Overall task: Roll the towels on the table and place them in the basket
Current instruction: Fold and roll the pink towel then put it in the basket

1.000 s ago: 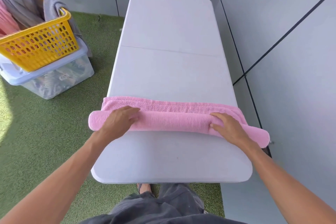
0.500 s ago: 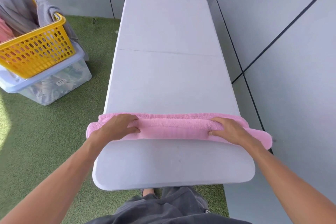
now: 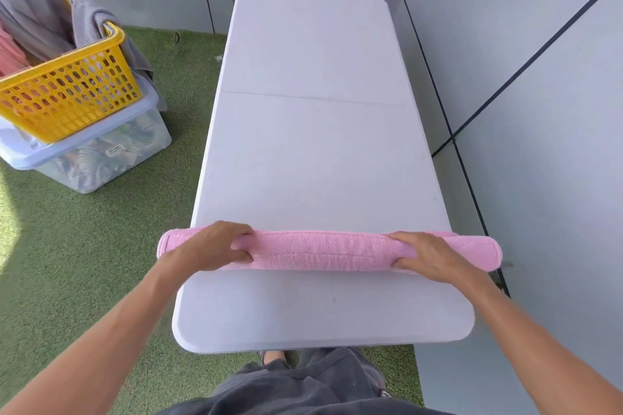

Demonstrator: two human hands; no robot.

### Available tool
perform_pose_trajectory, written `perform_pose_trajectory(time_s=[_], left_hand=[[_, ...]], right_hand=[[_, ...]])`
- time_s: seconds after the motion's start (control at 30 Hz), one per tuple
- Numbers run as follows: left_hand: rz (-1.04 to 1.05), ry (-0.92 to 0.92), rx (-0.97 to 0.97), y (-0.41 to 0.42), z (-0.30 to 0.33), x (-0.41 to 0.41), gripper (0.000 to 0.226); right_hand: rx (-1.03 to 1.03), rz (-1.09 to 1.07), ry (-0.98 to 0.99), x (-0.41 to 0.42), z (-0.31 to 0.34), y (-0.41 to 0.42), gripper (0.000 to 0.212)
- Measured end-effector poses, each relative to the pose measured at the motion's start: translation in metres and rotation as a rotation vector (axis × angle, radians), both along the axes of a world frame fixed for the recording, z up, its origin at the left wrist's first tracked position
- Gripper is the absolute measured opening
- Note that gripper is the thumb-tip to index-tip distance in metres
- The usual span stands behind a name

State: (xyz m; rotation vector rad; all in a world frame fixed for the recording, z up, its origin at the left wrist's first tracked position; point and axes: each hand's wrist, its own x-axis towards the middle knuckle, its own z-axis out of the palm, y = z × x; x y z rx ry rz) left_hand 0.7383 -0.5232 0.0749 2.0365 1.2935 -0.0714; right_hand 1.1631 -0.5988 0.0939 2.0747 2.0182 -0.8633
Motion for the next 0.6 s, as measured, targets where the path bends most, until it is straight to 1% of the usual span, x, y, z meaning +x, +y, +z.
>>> perform_pose_trajectory(time_s=[0.03,0.13,0.2,0.3,0.4,0.5,0.6], left_hand=[[0.028,-0.032,0.032,0.001,-0.001,-0.002,0.042],[0.147,-0.129,0.383,-0.002,-0.011,-0.005,0.042],[0.142,-0.099,0.472,-0.008,-0.016,-0.010,0.052],[0.077,-0.005,0.485,-0.010,-0.026,-0.026,0.062],[0.091,0.037,0.509,-0.009,-0.027,-0.032,0.065],[0.174,0.080,0.492,-0.008,-0.026,-0.021,0.060],[0.302,0.197,0.424,-0.008,-0.020,-0.003,0.045]], right_hand=[[0.028,-0.026,0.008,0.002,0.000,0.002,0.055],[0.282,-0.158,-0.021,0.004,-0.012,-0.001,0.056],[0.316,-0.195,-0.048,0.006,-0.014,-0.007,0.062],[0.204,-0.172,-0.170,0.024,-0.014,-0.017,0.071],[0.130,-0.196,-0.236,0.046,-0.013,-0.024,0.071],[0.152,-0.243,-0.267,0.046,-0.016,-0.024,0.067],[0.230,-0.369,-0.258,0.022,-0.025,-0.024,0.061]])
